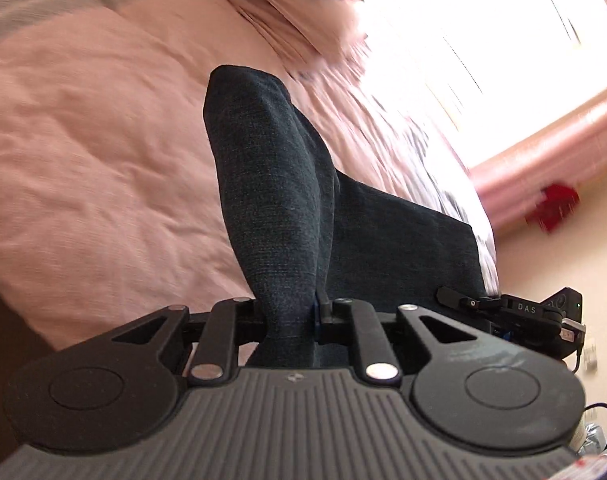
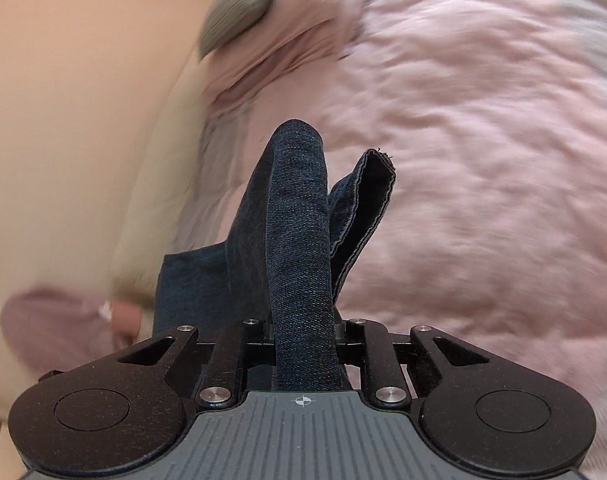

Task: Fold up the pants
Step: 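Lift the folded jeans with both grippers and carry them toward the pillows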

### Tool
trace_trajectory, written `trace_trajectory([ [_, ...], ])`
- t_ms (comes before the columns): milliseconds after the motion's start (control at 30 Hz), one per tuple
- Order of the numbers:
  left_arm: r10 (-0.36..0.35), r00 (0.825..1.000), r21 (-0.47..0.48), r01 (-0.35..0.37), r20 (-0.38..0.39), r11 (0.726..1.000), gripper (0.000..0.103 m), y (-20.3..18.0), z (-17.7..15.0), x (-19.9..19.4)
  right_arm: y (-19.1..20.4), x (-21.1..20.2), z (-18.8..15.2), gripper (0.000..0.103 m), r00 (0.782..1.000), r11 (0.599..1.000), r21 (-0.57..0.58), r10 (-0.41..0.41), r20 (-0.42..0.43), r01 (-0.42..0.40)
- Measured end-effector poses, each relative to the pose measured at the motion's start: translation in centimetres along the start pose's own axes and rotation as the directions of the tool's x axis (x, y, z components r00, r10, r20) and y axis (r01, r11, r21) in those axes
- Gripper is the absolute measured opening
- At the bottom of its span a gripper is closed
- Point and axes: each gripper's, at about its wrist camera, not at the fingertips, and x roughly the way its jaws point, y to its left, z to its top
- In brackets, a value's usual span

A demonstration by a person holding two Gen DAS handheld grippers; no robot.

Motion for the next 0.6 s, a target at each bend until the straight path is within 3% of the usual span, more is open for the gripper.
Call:
trace_trajectory([
  [133, 0.055, 0.992, -0.100, -0.044, 0.111, 0.994, 0.013, 3.1, 1.2, -3.3, 5.1, 6.1, 2.5, 0.016, 0.994, 0.994, -0.104, 0.028, -0.107, -0.040],
  [300, 0.090, 0.981, -0.179, -0.059, 0.172, 0.982, 0.013, 8.6, 5.5, -5.4, 9.6, 13.5, 5.8, 0.016, 0.984, 0.984, -0.165, 0.032, -0.174, -0.061],
  [433, 0.094, 0.981, -0.183, -0.063, 0.168, 0.981, 0.013, 12.9, 11.7, -4.7, 12.2, 19.7, 9.0, 0.016, 0.985, 0.983, -0.173, 0.025, -0.173, -0.055],
  [600, 0.059, 0.990, -0.136, -0.041, 0.131, 0.990, 0.013, 19.5, 22.2, -2.2, 14.2, 28.3, 13.8, 0.016, 0.992, 0.993, -0.116, 0.012, -0.124, -0.026],
])
